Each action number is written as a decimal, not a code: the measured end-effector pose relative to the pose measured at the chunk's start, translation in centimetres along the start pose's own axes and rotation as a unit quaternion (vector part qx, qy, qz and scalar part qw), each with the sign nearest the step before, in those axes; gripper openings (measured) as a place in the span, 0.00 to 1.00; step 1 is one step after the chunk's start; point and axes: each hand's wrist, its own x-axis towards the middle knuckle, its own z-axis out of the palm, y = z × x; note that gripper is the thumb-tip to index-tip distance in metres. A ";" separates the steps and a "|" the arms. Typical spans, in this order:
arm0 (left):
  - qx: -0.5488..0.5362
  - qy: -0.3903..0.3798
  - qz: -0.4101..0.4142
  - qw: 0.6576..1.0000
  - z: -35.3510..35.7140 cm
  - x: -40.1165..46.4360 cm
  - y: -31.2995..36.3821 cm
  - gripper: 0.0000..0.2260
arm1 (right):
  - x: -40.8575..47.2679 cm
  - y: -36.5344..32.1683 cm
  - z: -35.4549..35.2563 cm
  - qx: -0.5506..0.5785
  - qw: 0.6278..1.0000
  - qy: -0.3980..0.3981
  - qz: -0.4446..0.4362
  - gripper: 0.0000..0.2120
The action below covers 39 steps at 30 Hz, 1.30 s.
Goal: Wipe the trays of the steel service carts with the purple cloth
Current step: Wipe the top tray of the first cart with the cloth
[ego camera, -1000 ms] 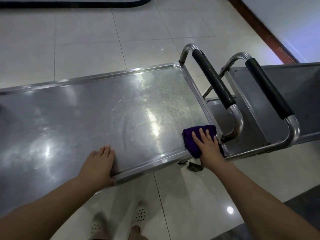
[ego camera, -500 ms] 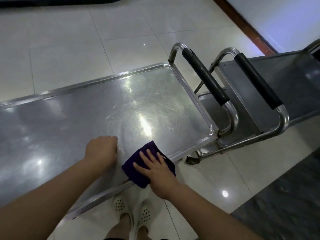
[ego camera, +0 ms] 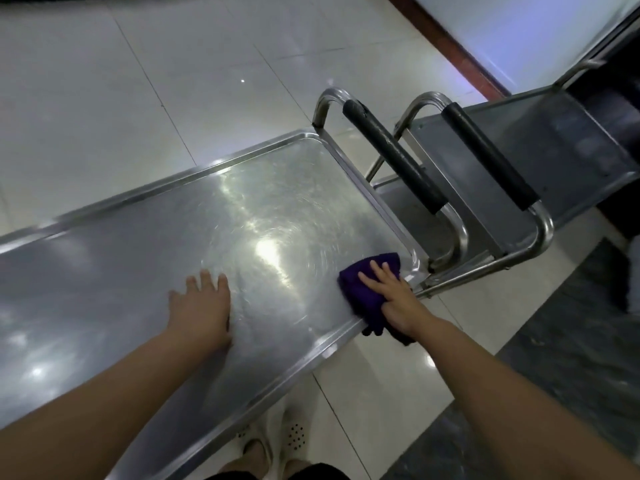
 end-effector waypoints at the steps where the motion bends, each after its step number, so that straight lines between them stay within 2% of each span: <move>1: -0.001 -0.001 0.001 1.000 0.1 0.0 -0.2 0.47 | 0.6 0.1 -0.4 0.004 1.000 0.007 0.023 0.37; 7: -0.020 -0.004 0.009 1.000 0.5 0.1 -0.6 0.46 | 4.6 -0.5 -1.3 -0.071 0.985 0.064 0.147 0.38; 12: -0.022 -0.021 0.011 0.999 0.6 0.5 -0.7 0.45 | 8.3 -2.0 -1.8 -0.078 0.980 0.107 0.147 0.36; 14: -0.013 -0.007 0.015 1.000 -0.3 0.8 -1.1 0.39 | 9.9 -2.6 -2.2 -0.098 0.980 0.112 0.129 0.37; 17: -0.019 0.091 0.013 0.996 -2.5 2.0 -2.8 0.18 | 12.5 -3.7 -3.2 -0.125 0.981 0.113 0.096 0.37; 18: -0.030 0.112 -0.003 0.993 -3.1 2.6 -3.5 0.18 | 13.4 -4.1 -3.6 -0.135 0.981 0.114 0.081 0.37; 20: -0.069 0.108 -0.037 0.991 -3.7 4.3 -4.6 0.29 | 15.5 -5.0 -4.4 -0.154 0.980 0.118 0.050 0.37; 23: -0.097 0.049 -0.092 0.990 -4.5 6.5 -5.7 0.43 | 18.8 -6.5 -5.5 -0.177 0.976 0.124 0.011 0.37; 28: -0.126 -0.011 -0.142 0.982 -4.7 8.3 -6.4 0.48 | 23.9 -8.4 -7.6 -0.193 0.972 0.121 -0.054 0.35; 36: -0.124 -0.031 -0.163 0.978 -5.1 8.9 -5.9 0.48 | 31.7 -12.3 -10.7 -0.248 0.942 0.138 -0.182 0.34; 39: -0.142 -0.024 -0.164 0.976 -4.7 8.9 -6.0 0.49 | 34.6 -13.6 -12.3 -0.238 0.939 0.142 -0.204 0.30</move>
